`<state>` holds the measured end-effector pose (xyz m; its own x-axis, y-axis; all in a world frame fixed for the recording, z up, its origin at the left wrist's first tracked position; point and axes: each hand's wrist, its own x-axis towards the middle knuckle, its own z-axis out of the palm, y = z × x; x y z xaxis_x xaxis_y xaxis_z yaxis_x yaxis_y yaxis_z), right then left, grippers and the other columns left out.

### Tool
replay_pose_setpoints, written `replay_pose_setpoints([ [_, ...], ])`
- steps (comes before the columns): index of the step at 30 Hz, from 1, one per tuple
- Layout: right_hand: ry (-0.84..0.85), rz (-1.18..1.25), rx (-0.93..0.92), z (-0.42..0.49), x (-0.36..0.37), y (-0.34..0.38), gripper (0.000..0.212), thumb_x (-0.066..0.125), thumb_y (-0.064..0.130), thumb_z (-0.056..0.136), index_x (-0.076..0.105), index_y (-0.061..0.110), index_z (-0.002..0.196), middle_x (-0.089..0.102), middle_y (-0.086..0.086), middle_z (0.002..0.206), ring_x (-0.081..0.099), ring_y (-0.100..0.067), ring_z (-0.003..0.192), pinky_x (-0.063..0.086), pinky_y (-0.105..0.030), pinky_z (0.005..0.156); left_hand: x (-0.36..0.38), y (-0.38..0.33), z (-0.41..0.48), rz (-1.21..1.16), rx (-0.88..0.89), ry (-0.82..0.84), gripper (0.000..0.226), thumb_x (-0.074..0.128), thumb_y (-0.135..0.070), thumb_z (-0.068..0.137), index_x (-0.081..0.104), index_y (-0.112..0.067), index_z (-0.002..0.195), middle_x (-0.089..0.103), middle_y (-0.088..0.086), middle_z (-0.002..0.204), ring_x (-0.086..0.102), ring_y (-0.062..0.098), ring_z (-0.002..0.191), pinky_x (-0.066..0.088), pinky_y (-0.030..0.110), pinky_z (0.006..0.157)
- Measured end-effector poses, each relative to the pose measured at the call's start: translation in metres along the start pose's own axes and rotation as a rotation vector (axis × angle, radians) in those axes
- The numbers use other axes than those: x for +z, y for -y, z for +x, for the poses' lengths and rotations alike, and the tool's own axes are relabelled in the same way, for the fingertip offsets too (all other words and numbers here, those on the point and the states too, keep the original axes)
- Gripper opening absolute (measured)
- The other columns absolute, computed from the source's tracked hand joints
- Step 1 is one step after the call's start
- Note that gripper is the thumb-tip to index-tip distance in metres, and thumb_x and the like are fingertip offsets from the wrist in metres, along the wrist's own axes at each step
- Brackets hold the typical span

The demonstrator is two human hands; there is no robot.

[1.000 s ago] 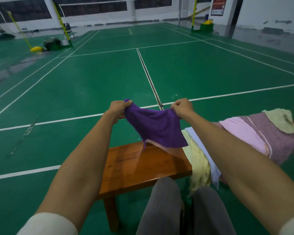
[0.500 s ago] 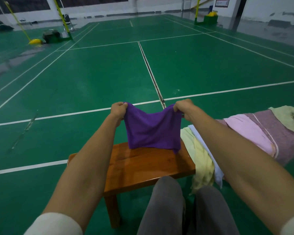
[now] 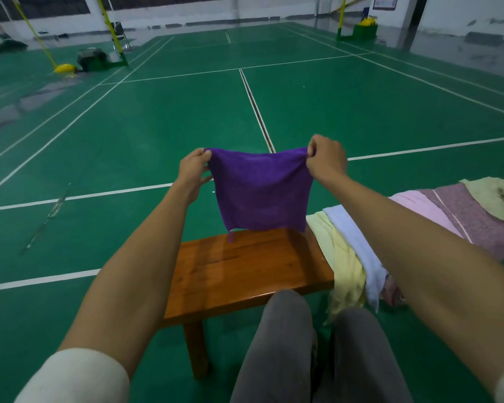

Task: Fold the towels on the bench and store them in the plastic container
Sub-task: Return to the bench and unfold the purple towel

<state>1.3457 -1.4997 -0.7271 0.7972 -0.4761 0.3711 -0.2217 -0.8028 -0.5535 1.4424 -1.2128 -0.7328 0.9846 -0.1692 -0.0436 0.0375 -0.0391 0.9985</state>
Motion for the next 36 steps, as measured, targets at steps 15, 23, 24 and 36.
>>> replay_pose_setpoints([
  [15,1.149,-0.153,0.288,-0.097,-0.009,-0.051,0.037,0.078,-0.008,0.081,0.066,0.007,0.112,0.068,-0.019,0.111,0.071,-0.031,0.094,0.064,-0.040,0.073,-0.035,0.105,-0.092,0.672,-0.590,0.581,0.029,0.056,-0.027,0.102,0.061,-0.008,0.124,0.069,0.009,0.119,0.067,0.022,0.103,0.053,0.033,0.085],
  [23,0.591,-0.294,0.109,-0.076,-0.002,-0.027,0.012,0.065,0.000,0.086,0.070,0.006,0.096,0.074,-0.017,0.096,0.073,-0.030,0.081,0.063,-0.046,0.080,-0.017,0.066,-0.063,0.657,-0.118,0.082,0.011,0.063,-0.023,0.100,0.066,-0.014,0.094,0.061,0.008,0.086,0.055,0.014,0.055,0.042,0.022,0.045],
  [24,0.471,-0.264,0.110,-0.070,0.000,-0.025,0.017,0.061,0.001,0.084,0.071,0.008,0.096,0.072,-0.017,0.101,0.071,-0.034,0.087,0.061,-0.045,0.084,-0.015,0.061,-0.057,0.573,-0.089,0.033,0.013,0.061,-0.020,0.101,0.064,-0.014,0.090,0.060,0.012,0.086,0.056,0.014,0.047,0.041,0.020,0.039],
  [36,0.186,0.595,0.411,-0.071,-0.029,-0.003,0.020,0.057,0.002,0.076,0.053,0.021,0.080,0.066,-0.006,0.063,0.060,-0.022,0.044,0.031,-0.020,0.040,-0.014,0.023,-0.070,-0.018,-0.091,0.004,0.012,0.052,-0.010,0.093,0.058,-0.019,0.088,0.065,0.004,0.091,0.067,0.017,0.072,0.053,0.032,0.068],
])
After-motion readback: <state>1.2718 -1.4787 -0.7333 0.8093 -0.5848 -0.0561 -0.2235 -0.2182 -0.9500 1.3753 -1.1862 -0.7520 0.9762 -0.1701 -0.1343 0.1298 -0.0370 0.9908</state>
